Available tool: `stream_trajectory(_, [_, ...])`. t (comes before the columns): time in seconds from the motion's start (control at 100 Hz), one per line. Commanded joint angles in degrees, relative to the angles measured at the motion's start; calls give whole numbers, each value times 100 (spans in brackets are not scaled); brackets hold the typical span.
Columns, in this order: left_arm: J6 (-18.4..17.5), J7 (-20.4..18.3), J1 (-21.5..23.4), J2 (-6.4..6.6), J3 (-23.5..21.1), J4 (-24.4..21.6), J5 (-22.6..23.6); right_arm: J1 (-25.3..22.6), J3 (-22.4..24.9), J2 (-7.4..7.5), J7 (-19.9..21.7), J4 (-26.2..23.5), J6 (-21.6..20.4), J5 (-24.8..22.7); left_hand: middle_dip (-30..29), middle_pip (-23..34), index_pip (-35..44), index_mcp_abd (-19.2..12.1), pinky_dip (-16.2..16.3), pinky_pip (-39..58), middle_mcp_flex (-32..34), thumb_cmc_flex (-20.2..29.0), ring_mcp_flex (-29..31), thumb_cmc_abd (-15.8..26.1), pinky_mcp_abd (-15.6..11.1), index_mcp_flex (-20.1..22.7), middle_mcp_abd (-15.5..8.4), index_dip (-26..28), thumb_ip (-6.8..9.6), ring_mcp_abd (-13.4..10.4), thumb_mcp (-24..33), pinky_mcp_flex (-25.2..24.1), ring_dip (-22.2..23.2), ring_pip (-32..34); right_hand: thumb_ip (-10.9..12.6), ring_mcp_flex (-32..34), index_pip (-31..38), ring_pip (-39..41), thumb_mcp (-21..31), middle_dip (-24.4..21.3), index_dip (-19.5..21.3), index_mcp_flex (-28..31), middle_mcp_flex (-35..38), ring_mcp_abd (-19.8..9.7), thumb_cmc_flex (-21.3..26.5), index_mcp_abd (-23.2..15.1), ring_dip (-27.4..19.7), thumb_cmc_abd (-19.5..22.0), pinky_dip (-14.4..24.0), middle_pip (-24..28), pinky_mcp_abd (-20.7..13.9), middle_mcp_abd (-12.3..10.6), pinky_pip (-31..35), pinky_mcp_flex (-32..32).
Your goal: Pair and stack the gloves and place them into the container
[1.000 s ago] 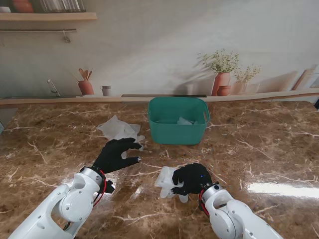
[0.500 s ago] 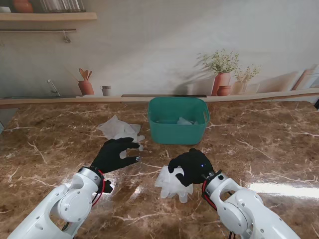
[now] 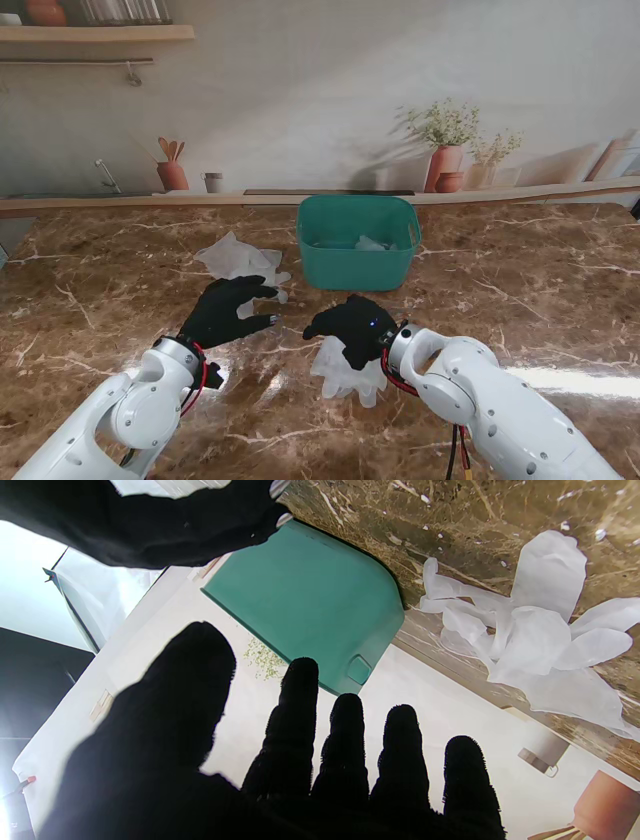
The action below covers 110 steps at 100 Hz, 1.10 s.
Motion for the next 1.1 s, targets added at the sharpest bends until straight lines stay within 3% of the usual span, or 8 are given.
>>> stream_trajectory(0.0, [-4, 2, 46, 10, -4, -21, 3, 93, -71, 53, 339, 88, -4, -25, -71, -130, 20, -129, 93, -181, 140, 17, 58, 140, -38, 60, -162, 35, 156, -203, -130, -92, -78, -200, 143, -317, -218, -36, 12, -189, -123, -318, -319, 2, 70, 24, -242, -45, -36, -15, 54, 28, -216, -179])
stream_trajectory(0.28, [14, -51, 83, 15, -9, -36, -54, 537, -608, 112, 272, 504, 70, -273, -69, -128, 35, -142, 89, -199, 133, 29, 61, 154, -31, 92, -163, 41, 152, -201, -128, -100, -76, -195, 59, -1111, -965, -49, -278, -690, -59, -1221, -1647, -98, -125, 399, -466, -98, 85, 56, -109, 191, -519, -428])
stream_trajectory(0.5, [3, -117, 75, 25, -9, -40, -83, 916, -1111, 134, 132, 821, 235, -360, -66, -123, 58, -149, 87, -215, 141, 31, 63, 147, -20, 121, -169, 51, 150, -194, -124, -98, -74, -190, 3, -792, -1079, 401, -438, -302, 119, -1191, -594, -75, -255, 564, -244, -256, 208, 790, -96, -64, -414, -359])
stream_trajectory(0.71, [16, -149, 89, 26, -34, -54, -128, 1120, -1474, 127, -516, 1185, 455, -483, -68, -124, 81, -175, 94, -216, 170, 16, 70, 187, -24, 166, -218, 61, 146, -199, -131, -98, -73, -186, -119, -99, -647, 1832, -316, 2105, 295, -568, 696, -122, -422, 612, 1107, -693, 240, 2564, -137, -560, -142, -142])
stream_trajectory(0.86, [11, -151, 70, 23, -18, -44, -158, 1137, -1503, 104, -974, 1346, 513, -520, -74, -136, 94, -194, 80, -247, 174, 14, 62, 218, -19, 201, -238, 66, 143, -204, -154, -111, -77, -195, -498, -92, 2144, 3403, -277, 4094, 1585, 1725, 1567, -239, -455, -571, 2328, -1148, 295, 3223, -97, -709, 200, -32])
stream_trajectory(0.93, [-4, -151, 57, 23, -7, -36, -160, 1081, -1420, 101, -1001, 1331, 476, -519, -77, -141, 104, -212, 71, -273, 171, 12, 60, 239, -23, 216, -237, 71, 142, -202, -176, -114, -79, -199, -1233, -147, 3596, 3417, -551, 3914, 1516, 2279, 1516, -258, -227, -1321, 2305, -1373, 345, 3055, -109, -686, 357, 5])
stream_trajectory(1.01, [-17, -150, 44, 22, 3, -23, -168, 985, -1286, 95, -1029, 1294, 424, -509, -80, -147, 119, -223, 67, -294, 162, 23, 55, 258, -21, 235, -232, 78, 144, -204, -191, -118, -81, -204, -1271, -165, 4013, 3034, -614, 3380, 1733, 2680, 1393, -254, -168, -1674, 2016, -1335, 467, 2446, -148, -559, 583, 107])
stream_trajectory(1.09, [-19, -157, 40, 23, 9, -17, -177, 837, -1074, 75, -996, 1213, 342, -439, -82, -153, 131, -227, 66, -312, 152, 28, 47, 276, -27, 240, -239, 84, 145, -208, -211, -118, -85, -211, -1237, 655, 3900, 2440, -560, 1960, 2096, 2733, 1744, -213, -94, -1702, 1466, -1294, 616, 1388, -123, -350, 1074, 688])
